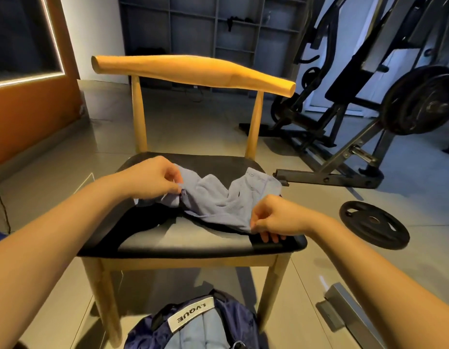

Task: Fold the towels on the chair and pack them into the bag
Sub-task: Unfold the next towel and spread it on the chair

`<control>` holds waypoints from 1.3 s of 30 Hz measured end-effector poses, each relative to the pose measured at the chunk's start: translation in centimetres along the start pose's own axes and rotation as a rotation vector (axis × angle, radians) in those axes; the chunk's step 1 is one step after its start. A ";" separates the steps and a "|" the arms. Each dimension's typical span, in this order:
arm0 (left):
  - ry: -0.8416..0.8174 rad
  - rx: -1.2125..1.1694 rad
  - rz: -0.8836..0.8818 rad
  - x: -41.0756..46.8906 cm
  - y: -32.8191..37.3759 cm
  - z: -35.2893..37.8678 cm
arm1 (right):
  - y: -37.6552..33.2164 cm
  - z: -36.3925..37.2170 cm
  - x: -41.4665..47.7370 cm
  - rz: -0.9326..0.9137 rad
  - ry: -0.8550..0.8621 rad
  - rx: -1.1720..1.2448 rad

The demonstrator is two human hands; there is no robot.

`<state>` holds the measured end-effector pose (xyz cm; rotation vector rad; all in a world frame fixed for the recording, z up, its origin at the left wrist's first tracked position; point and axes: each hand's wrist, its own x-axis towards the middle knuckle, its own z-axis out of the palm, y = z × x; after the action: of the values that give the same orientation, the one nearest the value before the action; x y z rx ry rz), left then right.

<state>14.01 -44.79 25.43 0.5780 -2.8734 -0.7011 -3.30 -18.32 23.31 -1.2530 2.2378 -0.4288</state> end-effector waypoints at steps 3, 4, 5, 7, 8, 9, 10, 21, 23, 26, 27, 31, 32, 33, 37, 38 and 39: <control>-0.279 0.135 -0.034 0.1 -0.3 0.2 | 0.8 -1.2 -0.7 0.118 -0.012 0.051; -0.307 0.144 -0.029 -0.1 -0.3 0.1 | 1.3 -1.7 -0.5 0.172 0.050 0.104; -0.302 0.133 -0.009 -0.2 0.0 0.0 | 2.0 -2.1 -0.2 0.235 0.138 0.160; -0.233 0.053 0.050 -0.4 0.8 -0.2 | 3.5 -2.6 0.7 0.348 0.360 0.281; -0.193 -0.017 0.074 -0.5 1.3 -0.2 | 4.0 -2.6 1.2 0.381 0.459 0.335; -0.151 -0.093 0.092 -0.6 1.8 -0.2 | 4.4 -2.5 1.9 0.394 0.538 0.382; -0.112 -0.152 0.109 -0.7 2.2 -0.3 | 4.6 -2.3 2.6 0.395 0.597 0.423; 0.018 -0.370 0.108 -0.5 3.5 -0.2 | 5.0 -3.2 7.5 0.259 0.483 -0.012; 0.012 -0.355 0.072 -0.4 3.2 -0.1 | 5.7 -3.8 7.4 0.261 0.503 -0.062; 0.060 -0.346 -0.004 0.0 2.7 -0.1 | 6.1 -4.5 6.5 0.301 0.569 -0.176; 0.094 -0.352 -0.044 0.3 2.5 0.0 | 5.9 -4.9 6.1 0.309 0.565 -0.188; 0.119 -0.574 -0.265 1.0 1.9 -0.4 | 3.4 -7.6 3.6 0.219 0.424 0.109; 0.101 -0.735 -0.323 1.1 2.0 -0.7 | 2.5 -8.4 2.7 0.171 0.383 0.232; 0.110 -0.925 -0.379 1.1 2.1 -1.0 | 1.7 -9.0 1.9 0.123 0.347 0.368; 0.510 -1.585 -0.290 1.2 3.1 -3.2 | -1.3 -10.1 0.4 0.054 0.644 1.044; 0.619 -1.686 -0.195 1.2 3.4 -3.8 | -1.9 -10.3 0.3 0.057 0.810 1.176; 0.697 -1.744 -0.121 1.0 3.8 -4.3 | -2.3 -10.4 0.3 0.046 0.940 1.245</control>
<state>12.70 -43.88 31.08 0.4541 -0.8825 -1.9627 -7.98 -19.62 32.83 -0.2817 1.8389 -2.2715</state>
